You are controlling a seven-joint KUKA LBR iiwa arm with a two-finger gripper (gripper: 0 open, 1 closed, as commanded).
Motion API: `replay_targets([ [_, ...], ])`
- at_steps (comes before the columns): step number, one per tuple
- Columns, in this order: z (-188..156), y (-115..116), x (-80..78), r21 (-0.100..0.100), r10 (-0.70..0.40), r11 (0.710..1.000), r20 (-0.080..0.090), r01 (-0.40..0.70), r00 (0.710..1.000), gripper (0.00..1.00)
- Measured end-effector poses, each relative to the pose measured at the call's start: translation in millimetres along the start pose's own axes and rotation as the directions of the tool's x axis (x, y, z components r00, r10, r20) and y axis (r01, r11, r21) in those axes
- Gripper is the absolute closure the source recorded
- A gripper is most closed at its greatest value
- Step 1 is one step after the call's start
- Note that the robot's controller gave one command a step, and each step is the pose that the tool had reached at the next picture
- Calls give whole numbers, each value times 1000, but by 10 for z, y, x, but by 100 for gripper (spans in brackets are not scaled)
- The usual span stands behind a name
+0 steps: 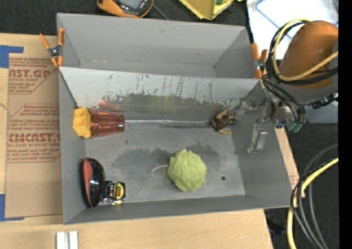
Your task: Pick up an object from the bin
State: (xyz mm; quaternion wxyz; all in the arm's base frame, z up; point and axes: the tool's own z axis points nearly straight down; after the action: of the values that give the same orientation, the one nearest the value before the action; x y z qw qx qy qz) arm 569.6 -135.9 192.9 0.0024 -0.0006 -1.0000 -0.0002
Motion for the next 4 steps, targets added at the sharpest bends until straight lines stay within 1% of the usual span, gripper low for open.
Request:
replay_targets([
  [1, -41, 6, -19, 1, -2, 1000, 7, 1, 1000, 0],
  [2, 1272, 767, 652, -2, -175, 985, -1, 175, 985, 0],
  [3, 620, 830, 517, 10, -246, 969, 19, 246, 969, 0],
  [4, 940, 1617, 813, -2, -137, 991, 2, 137, 991, 0],
])
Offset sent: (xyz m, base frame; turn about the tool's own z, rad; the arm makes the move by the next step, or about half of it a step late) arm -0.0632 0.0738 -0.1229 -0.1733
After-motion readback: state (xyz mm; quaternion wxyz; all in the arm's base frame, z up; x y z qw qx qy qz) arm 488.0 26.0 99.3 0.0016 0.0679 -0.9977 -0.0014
